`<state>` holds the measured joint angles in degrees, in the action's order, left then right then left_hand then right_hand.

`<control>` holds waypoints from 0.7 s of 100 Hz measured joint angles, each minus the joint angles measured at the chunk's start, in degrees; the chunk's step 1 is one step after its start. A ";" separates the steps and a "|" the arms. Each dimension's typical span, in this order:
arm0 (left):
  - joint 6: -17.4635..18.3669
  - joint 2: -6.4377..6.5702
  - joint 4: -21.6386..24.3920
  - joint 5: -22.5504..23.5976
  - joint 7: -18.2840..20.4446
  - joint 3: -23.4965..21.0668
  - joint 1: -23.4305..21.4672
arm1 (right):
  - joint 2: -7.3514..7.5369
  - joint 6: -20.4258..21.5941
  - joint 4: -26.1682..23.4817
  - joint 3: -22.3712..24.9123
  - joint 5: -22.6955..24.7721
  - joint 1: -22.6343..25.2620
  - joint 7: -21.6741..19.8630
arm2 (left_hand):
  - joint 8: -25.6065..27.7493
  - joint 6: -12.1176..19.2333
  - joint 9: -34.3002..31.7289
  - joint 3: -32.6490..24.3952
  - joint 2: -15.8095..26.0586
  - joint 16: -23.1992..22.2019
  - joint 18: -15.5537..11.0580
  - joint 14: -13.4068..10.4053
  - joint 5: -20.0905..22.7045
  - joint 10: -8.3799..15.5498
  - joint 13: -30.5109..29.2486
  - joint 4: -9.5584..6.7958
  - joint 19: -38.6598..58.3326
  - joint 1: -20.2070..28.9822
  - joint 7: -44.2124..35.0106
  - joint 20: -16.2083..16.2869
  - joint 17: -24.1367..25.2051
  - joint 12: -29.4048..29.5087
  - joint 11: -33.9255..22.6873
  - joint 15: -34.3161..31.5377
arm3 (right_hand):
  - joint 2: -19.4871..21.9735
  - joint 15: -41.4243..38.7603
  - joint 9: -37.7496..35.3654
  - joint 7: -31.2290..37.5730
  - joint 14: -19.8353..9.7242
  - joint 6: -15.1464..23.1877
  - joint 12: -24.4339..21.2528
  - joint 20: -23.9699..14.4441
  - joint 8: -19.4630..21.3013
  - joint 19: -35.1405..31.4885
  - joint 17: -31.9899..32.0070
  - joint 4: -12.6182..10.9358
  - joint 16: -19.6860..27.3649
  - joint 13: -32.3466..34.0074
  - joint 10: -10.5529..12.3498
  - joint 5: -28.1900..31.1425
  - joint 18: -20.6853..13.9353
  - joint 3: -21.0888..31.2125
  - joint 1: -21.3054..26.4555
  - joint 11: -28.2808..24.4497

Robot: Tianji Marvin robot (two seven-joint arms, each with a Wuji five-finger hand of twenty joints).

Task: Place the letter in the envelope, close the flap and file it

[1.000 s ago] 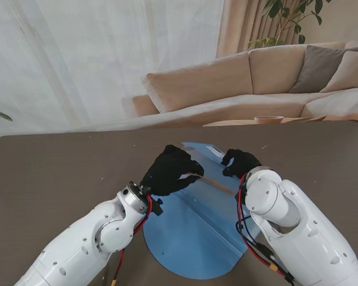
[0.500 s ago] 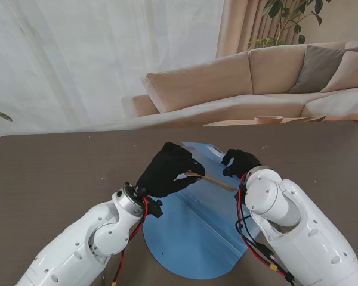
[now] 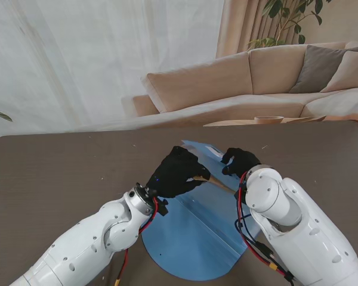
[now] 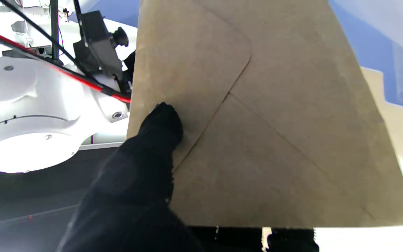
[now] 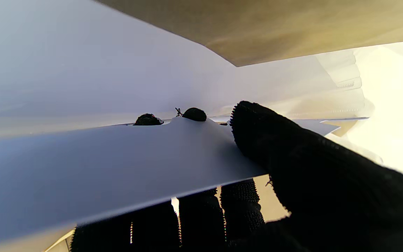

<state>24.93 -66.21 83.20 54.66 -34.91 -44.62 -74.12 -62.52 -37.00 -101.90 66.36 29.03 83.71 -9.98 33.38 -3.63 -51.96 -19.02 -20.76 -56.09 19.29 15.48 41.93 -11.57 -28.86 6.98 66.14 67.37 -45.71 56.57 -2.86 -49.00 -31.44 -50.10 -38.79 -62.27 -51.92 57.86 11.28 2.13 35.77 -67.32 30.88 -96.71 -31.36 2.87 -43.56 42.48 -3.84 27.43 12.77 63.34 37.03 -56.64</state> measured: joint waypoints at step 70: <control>-9.71 -0.81 -4.38 -1.09 1.41 8.61 4.72 | -0.22 -0.10 -0.11 -0.17 -2.82 -0.61 0.16 | -4.96 0.89 0.82 0.46 0.01 -0.01 -0.07 -1.31 0.08 1.24 2.11 -0.01 -1.17 0.01 -0.02 -0.07 1.18 -2.07 4.17 1.44 | 0.01 -0.04 0.00 0.01 0.01 -0.05 0.05 -0.04 0.00 -0.02 -0.12 0.01 0.00 0.00 -0.71 0.00 0.01 -0.04 0.39 -0.02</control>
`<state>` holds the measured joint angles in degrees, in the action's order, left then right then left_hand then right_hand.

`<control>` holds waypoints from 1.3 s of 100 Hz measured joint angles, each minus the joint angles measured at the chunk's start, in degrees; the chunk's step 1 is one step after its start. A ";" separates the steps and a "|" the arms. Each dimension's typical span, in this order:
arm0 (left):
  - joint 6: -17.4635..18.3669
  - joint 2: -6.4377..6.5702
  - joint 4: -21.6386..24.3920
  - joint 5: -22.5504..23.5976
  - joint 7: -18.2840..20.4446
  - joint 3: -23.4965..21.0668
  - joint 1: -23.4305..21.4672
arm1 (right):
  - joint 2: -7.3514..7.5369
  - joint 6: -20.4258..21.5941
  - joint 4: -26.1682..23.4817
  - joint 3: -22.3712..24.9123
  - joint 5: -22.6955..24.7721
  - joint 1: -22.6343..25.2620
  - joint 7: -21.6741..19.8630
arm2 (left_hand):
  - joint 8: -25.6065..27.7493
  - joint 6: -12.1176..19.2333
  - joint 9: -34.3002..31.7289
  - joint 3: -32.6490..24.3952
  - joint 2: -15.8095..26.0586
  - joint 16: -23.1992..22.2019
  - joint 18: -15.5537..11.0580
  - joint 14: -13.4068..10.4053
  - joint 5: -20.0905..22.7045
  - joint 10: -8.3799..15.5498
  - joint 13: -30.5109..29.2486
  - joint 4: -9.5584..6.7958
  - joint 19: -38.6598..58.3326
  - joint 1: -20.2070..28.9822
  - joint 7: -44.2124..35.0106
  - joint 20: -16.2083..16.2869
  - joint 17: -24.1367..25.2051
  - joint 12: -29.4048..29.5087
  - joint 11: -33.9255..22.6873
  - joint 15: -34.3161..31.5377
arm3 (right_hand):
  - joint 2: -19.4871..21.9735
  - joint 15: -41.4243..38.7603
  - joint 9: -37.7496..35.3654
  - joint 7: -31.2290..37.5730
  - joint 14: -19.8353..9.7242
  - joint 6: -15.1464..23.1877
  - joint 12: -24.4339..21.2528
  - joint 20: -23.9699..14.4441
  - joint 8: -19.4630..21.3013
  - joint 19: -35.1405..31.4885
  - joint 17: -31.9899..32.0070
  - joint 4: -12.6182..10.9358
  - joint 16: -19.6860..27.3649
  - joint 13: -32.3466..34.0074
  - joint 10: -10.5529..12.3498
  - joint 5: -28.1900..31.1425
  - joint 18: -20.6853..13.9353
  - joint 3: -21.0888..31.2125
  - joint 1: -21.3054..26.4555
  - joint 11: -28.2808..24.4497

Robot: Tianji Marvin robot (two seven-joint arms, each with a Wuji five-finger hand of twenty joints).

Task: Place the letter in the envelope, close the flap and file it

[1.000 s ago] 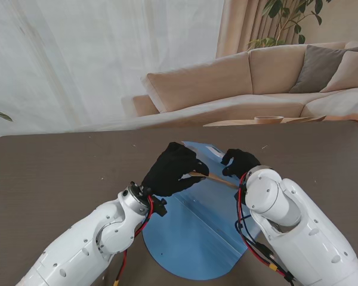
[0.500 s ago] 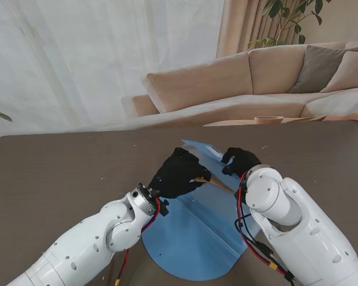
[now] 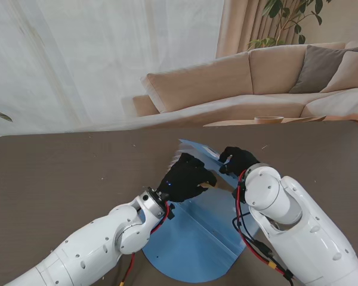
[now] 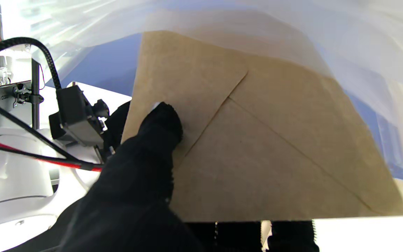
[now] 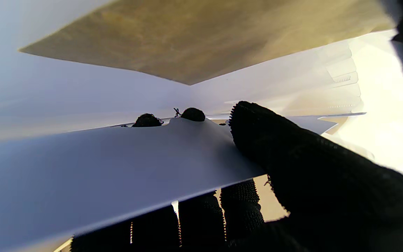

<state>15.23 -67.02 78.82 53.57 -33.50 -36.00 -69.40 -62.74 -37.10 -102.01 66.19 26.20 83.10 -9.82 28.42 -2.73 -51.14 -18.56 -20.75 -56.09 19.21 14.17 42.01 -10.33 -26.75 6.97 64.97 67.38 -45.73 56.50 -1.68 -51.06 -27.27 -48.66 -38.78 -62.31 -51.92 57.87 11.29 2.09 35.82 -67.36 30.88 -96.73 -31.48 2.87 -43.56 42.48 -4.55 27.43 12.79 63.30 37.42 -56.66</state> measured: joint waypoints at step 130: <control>-5.84 2.72 10.63 2.19 15.49 -4.74 -5.81 | -0.07 -0.22 -0.83 0.55 0.36 0.57 -0.07 | -0.15 3.46 11.26 -10.91 -4.85 5.84 -2.82 -4.33 -0.04 4.48 7.08 0.33 -10.43 -8.83 -1.19 0.05 3.37 4.66 -0.98 7.15 | 0.01 -0.02 0.00 0.13 0.02 -0.59 0.03 -0.54 -0.01 0.00 0.00 0.01 0.00 0.00 -0.14 0.01 0.01 -0.01 0.49 -0.06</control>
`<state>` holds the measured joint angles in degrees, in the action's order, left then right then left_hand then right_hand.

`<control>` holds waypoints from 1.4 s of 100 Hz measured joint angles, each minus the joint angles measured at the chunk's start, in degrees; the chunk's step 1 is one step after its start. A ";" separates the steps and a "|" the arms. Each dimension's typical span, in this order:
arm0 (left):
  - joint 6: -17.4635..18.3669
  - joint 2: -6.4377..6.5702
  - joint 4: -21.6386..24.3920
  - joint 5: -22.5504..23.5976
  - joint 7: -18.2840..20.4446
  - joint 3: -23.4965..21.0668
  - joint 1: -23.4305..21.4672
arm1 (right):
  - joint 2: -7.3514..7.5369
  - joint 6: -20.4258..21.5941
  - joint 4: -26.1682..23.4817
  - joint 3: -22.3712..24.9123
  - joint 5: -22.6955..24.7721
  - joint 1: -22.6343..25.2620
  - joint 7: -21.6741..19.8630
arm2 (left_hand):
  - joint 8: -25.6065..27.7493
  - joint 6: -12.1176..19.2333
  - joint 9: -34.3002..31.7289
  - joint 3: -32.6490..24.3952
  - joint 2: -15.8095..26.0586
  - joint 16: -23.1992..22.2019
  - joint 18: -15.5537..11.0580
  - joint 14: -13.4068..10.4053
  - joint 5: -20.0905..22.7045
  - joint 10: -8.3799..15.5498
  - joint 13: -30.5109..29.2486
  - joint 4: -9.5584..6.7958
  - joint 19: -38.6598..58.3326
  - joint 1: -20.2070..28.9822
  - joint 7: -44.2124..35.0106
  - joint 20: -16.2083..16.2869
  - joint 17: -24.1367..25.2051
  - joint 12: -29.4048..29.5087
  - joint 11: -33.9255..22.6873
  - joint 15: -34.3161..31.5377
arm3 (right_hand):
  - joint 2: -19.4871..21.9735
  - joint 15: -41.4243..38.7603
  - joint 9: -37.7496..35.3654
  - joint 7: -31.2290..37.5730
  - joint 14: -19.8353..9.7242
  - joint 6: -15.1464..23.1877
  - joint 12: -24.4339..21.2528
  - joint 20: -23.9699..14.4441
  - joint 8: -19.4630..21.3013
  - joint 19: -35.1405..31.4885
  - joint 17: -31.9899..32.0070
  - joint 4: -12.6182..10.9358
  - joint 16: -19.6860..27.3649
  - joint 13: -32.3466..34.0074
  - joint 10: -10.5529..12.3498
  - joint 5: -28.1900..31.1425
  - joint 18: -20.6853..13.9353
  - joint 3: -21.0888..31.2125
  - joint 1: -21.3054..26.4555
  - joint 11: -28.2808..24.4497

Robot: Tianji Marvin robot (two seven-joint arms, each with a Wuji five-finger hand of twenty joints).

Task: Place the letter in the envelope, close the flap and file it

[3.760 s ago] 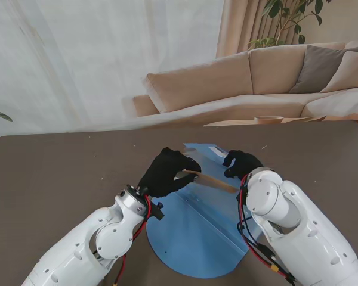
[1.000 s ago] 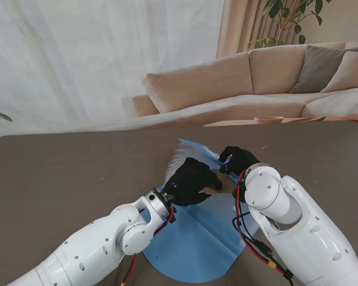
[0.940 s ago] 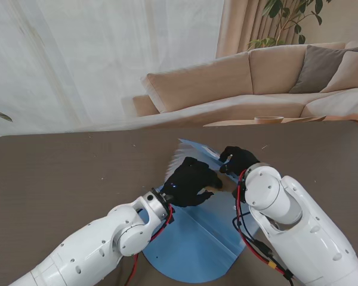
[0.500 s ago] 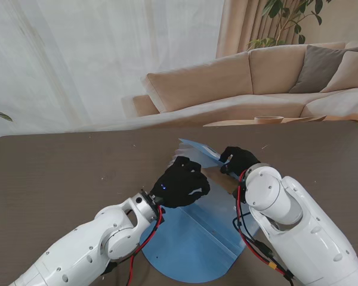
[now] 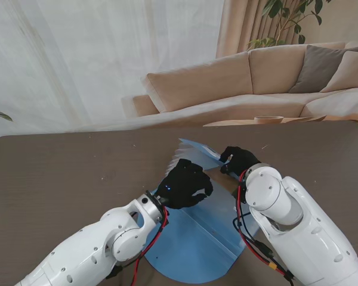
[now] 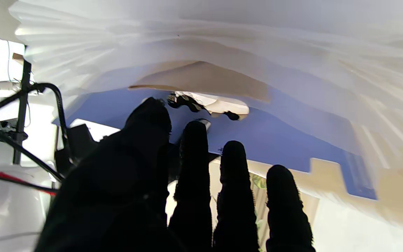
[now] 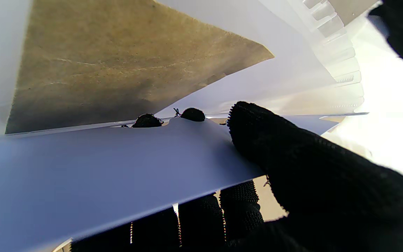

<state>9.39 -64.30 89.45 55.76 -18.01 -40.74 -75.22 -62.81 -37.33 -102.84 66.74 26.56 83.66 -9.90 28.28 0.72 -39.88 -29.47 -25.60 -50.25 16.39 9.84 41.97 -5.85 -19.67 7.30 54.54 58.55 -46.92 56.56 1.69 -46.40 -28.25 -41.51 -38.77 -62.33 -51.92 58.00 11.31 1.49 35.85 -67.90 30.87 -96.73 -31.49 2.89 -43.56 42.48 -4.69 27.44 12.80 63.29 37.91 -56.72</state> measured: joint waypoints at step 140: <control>10.64 1.81 15.61 -27.31 20.25 -38.42 -26.62 | 3.06 7.13 0.60 -10.01 20.80 0.50 -9.00 | -8.00 -7.74 14.59 -0.49 5.78 12.33 0.07 2.84 -11.03 -4.50 6.69 -1.84 -38.49 -11.95 26.60 -4.22 1.09 24.71 10.37 28.24 | 10.11 26.45 26.30 -34.06 0.00 -7.12 -19.65 6.33 -6.39 16.65 30.26 0.96 11.57 -28.57 -5.66 -13.12 -2.75 -24.53 -28.29 28.07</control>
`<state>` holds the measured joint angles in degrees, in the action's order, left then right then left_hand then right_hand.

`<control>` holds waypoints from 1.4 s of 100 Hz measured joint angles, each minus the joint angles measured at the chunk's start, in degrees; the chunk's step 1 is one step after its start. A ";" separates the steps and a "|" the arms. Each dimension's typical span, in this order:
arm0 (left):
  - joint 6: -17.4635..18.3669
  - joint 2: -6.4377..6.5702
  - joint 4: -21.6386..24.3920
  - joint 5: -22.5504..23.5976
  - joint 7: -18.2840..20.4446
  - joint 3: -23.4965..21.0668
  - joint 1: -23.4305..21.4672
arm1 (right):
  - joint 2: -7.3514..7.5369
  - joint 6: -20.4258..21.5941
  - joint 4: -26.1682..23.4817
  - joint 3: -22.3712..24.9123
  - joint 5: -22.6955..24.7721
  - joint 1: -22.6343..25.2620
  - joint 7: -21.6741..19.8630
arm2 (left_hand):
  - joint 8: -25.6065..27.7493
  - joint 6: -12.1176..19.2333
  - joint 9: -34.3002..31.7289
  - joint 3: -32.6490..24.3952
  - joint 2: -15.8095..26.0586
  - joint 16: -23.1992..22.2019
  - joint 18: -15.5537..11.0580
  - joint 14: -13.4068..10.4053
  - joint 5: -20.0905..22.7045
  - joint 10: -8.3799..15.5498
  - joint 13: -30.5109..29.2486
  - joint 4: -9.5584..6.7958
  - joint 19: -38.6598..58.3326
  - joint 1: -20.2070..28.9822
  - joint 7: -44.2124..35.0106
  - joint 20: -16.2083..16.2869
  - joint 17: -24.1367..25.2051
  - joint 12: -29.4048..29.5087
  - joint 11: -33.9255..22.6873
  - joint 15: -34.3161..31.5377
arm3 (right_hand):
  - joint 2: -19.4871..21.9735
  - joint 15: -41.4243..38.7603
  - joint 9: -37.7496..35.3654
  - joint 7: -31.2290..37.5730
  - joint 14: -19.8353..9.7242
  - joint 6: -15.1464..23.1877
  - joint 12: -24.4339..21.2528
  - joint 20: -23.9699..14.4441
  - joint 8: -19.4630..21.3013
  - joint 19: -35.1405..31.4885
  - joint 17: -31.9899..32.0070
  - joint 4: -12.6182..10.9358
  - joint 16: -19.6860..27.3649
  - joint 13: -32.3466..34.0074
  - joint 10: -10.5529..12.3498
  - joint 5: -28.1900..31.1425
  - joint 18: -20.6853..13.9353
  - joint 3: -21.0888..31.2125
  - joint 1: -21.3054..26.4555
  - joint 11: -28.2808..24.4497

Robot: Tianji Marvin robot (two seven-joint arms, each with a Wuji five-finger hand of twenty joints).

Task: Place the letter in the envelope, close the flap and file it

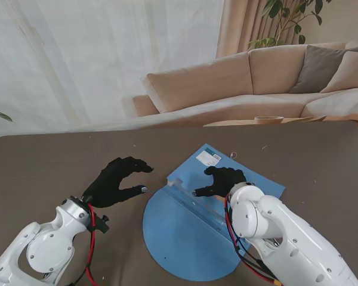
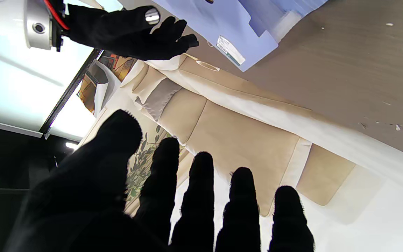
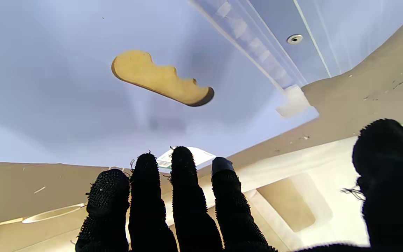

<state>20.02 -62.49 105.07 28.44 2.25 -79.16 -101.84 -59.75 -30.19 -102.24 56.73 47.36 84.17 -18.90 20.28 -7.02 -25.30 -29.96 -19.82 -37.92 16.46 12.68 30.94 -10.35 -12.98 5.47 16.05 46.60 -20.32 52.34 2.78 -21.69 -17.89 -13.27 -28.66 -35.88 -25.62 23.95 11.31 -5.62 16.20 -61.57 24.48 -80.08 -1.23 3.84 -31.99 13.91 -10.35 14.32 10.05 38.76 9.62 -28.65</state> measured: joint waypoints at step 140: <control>5.61 -1.81 -8.07 -15.97 -2.98 -4.92 -8.69 | -6.90 30.93 7.53 -4.41 -18.36 8.39 33.48 | -5.67 4.49 13.78 11.16 4.93 13.63 -3.87 -4.45 -13.43 3.96 9.48 -0.01 -11.99 -2.19 4.14 -28.83 1.15 5.78 6.42 9.98 | 7.70 24.22 12.54 -2.70 -7.73 16.51 -3.46 30.20 -7.31 43.46 7.40 -4.62 16.07 -3.00 15.33 -4.96 2.87 0.12 16.43 7.29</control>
<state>25.63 -64.30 97.00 12.47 -0.74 -84.08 -110.53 -66.64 0.74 -94.71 52.32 29.00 92.56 14.58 14.61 -2.53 -11.52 -18.80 -14.89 -24.29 12.60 8.23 17.51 -6.38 -3.50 5.46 4.06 44.41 -16.17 23.51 3.93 -15.91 -11.47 -3.29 -20.96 -11.66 -13.08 21.25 3.57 10.89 12.74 -31.37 17.17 -36.62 6.18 -0.78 -15.92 10.91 4.98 9.36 12.92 38.88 26.05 -21.36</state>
